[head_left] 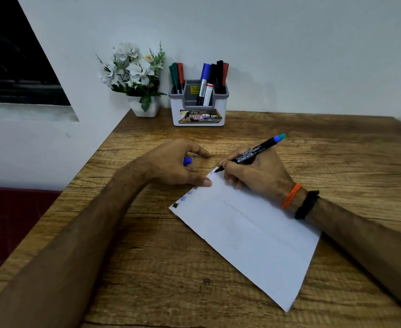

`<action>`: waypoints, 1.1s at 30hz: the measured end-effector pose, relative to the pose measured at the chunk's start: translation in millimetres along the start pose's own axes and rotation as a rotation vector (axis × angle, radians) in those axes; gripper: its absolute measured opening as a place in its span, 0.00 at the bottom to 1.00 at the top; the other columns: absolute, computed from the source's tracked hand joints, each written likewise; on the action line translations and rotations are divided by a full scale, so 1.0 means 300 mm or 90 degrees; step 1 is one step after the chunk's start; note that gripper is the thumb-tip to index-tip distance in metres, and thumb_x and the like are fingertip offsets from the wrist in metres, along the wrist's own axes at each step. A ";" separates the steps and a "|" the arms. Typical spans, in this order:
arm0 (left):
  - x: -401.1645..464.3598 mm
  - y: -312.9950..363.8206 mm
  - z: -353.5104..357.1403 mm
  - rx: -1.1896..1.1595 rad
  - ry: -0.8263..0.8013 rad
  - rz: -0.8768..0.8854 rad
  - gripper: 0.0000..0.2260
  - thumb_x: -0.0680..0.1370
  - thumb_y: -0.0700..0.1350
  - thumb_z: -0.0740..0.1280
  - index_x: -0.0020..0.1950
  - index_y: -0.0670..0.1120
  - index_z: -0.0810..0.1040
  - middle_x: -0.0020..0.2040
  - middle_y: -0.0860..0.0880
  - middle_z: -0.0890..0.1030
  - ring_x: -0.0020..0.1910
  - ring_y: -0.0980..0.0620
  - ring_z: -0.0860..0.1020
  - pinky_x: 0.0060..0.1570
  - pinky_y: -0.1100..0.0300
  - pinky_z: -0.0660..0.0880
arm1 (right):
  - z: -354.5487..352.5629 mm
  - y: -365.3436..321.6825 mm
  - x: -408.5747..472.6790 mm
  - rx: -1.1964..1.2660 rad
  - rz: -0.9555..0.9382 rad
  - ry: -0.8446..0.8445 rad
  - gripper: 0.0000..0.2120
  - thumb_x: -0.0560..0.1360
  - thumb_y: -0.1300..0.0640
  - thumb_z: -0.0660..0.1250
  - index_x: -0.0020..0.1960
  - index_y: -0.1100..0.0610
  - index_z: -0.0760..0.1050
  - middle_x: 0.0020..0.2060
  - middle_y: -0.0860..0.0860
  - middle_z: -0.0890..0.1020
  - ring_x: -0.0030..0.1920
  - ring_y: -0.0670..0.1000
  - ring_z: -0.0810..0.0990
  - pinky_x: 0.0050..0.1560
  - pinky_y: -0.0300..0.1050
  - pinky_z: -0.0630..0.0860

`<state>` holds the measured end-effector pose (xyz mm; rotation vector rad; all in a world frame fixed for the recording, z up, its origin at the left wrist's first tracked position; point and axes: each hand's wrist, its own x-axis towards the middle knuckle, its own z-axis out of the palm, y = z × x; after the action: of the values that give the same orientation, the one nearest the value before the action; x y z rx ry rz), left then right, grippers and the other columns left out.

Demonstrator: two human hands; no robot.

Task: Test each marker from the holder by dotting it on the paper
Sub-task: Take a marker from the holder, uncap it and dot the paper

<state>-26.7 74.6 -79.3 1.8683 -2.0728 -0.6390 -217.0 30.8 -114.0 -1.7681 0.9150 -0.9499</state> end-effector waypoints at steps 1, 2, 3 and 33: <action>-0.002 0.003 -0.002 -0.002 0.000 0.000 0.30 0.69 0.54 0.76 0.69 0.52 0.73 0.56 0.58 0.75 0.51 0.62 0.54 0.55 0.61 0.66 | -0.001 0.000 0.001 0.015 0.002 0.003 0.05 0.73 0.68 0.69 0.41 0.64 0.83 0.28 0.58 0.82 0.25 0.51 0.78 0.26 0.40 0.73; -0.006 0.008 -0.004 -0.003 -0.001 0.001 0.29 0.69 0.53 0.76 0.69 0.51 0.73 0.53 0.59 0.73 0.54 0.60 0.56 0.56 0.60 0.67 | -0.001 0.001 0.004 0.031 0.005 0.008 0.05 0.73 0.68 0.68 0.42 0.65 0.83 0.28 0.57 0.82 0.25 0.50 0.78 0.25 0.39 0.73; -0.010 0.013 -0.006 -0.001 -0.002 0.002 0.29 0.69 0.53 0.76 0.69 0.51 0.73 0.52 0.60 0.69 0.54 0.61 0.60 0.56 0.59 0.68 | -0.002 -0.001 0.007 0.051 0.009 0.013 0.05 0.73 0.69 0.68 0.42 0.66 0.82 0.28 0.57 0.82 0.25 0.49 0.78 0.25 0.38 0.72; 0.023 -0.038 0.013 -0.362 0.157 0.123 0.05 0.79 0.35 0.64 0.53 0.40 0.78 0.42 0.49 0.84 0.40 0.57 0.81 0.38 0.65 0.77 | -0.060 -0.056 0.039 0.244 0.040 -0.008 0.08 0.77 0.65 0.65 0.40 0.58 0.75 0.35 0.55 0.84 0.25 0.49 0.76 0.25 0.38 0.70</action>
<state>-19.5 67.6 -89.0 1.3341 -1.6599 -0.7970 -224.8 19.4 -90.4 -1.4112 0.7208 -0.9973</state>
